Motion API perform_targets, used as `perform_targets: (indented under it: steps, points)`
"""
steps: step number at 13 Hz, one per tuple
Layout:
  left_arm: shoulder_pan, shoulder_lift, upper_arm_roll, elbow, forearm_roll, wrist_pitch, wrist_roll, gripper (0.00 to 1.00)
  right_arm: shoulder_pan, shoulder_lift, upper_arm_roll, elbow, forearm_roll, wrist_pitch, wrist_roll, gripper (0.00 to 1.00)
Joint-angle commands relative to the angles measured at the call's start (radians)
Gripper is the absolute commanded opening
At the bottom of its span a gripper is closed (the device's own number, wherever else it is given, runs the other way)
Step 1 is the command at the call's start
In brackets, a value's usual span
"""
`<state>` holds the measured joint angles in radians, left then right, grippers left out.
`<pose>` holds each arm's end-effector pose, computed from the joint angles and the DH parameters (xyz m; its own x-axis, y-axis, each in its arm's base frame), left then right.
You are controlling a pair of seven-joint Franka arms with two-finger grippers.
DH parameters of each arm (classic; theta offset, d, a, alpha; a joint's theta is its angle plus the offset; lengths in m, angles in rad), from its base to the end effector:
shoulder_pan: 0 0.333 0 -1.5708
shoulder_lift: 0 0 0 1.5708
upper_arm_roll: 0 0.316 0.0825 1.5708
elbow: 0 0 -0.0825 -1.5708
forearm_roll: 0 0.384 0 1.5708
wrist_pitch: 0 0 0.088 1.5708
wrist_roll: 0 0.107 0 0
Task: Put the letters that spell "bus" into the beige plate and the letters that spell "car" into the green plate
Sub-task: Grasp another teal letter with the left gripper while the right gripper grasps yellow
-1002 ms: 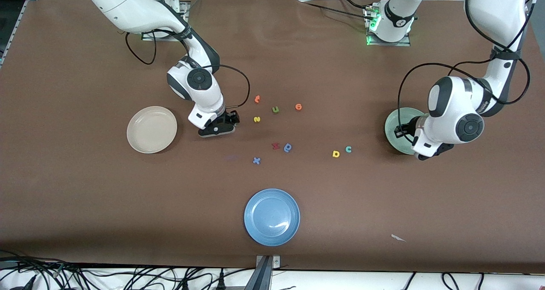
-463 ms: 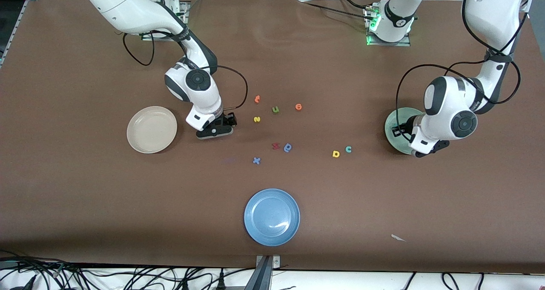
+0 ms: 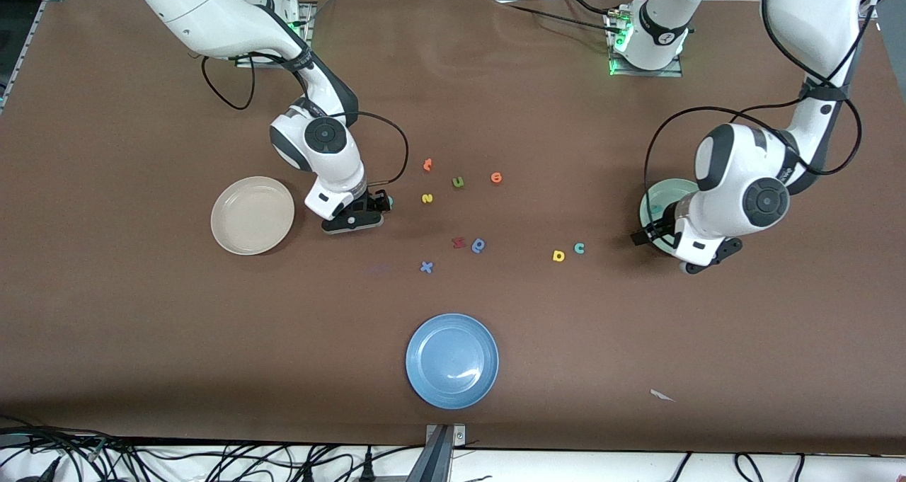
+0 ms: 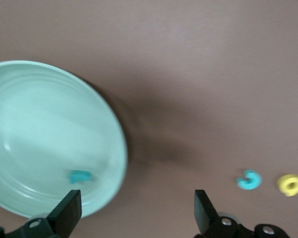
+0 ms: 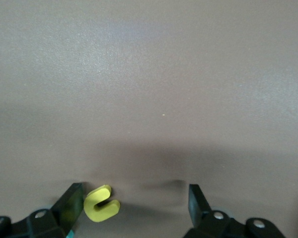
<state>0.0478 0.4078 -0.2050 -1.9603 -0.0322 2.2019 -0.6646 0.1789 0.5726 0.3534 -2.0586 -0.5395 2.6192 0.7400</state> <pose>0.5911 -0.0910 0.2581 0.8422 0.5049 -0.1890 0.5113 -0.8592 -0.0168 0.5028 0.3097 0.1715 0.9752 0.2003 0.0941 0.1966 -0.9794 0.0470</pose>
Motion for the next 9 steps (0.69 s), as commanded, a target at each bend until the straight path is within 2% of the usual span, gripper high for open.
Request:
perform_targets:
  steps: [1, 5, 9]
  points:
    - [-0.041, 0.028, -0.022, 0.009, -0.015, 0.106, -0.183, 1.00, 0.002, 0.021, 0.004, 0.008, -0.019, 0.027, 0.024, 0.93]
    - [-0.115, 0.069, -0.020, 0.031, -0.005, 0.151, -0.458, 1.00, 0.007, 0.026, 0.004, 0.006, -0.020, 0.035, 0.033, 0.92]
    - [-0.155, 0.130, -0.017, 0.031, -0.003, 0.220, -0.680, 1.00, 0.007, 0.026, 0.004, 0.003, -0.019, 0.035, 0.033, 0.79]
